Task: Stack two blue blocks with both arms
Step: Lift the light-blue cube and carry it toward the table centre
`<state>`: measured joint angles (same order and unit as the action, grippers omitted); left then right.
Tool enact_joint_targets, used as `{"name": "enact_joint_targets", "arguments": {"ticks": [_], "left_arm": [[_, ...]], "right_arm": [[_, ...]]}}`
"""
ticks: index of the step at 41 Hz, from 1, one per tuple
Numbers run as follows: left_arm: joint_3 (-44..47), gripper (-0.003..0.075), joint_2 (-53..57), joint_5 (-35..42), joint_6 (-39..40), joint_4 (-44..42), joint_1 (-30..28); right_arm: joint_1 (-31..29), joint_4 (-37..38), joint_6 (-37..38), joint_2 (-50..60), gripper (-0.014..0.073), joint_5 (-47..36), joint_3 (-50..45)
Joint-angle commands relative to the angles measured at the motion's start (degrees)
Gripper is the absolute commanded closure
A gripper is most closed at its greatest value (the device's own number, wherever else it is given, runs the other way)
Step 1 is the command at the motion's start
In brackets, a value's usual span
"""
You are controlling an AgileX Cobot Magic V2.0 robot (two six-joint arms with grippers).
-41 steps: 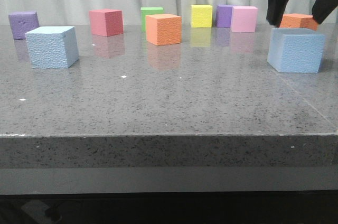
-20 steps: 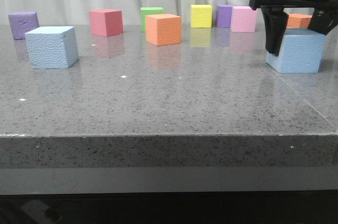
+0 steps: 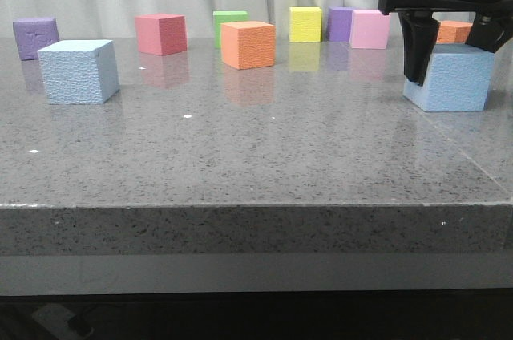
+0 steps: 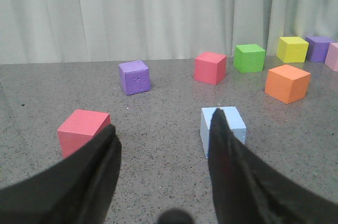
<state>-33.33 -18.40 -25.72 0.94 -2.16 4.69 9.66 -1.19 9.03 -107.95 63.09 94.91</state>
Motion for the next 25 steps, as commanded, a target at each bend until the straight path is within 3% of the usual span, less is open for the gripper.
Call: {"name": "enact_joint_targets", "arguments": {"ticks": [1, 5, 18, 25], "left_arm": [[-1.4, 0.0355, -1.0, 4.4, 0.4, -0.1, 0.4], [-1.4, 0.0355, -1.0, 4.4, 0.4, -0.1, 0.4], [-1.4, 0.0355, -1.0, 4.4, 0.4, -0.1, 0.4], [-1.4, 0.0355, -1.0, 4.4, 0.4, -0.1, 0.4]], "right_arm": [[1.2, -1.8, 0.0, 3.1, 0.0207, 2.1, 3.2], [4.3, -1.7, 1.0, 3.1, 0.0207, 3.8, 5.7], [17.2, 8.1, 17.2, 0.7, 0.0207, 4.5, 15.1], [21.6, 8.9, 22.2, -3.3, 0.0207, 4.9, 19.0]]}}
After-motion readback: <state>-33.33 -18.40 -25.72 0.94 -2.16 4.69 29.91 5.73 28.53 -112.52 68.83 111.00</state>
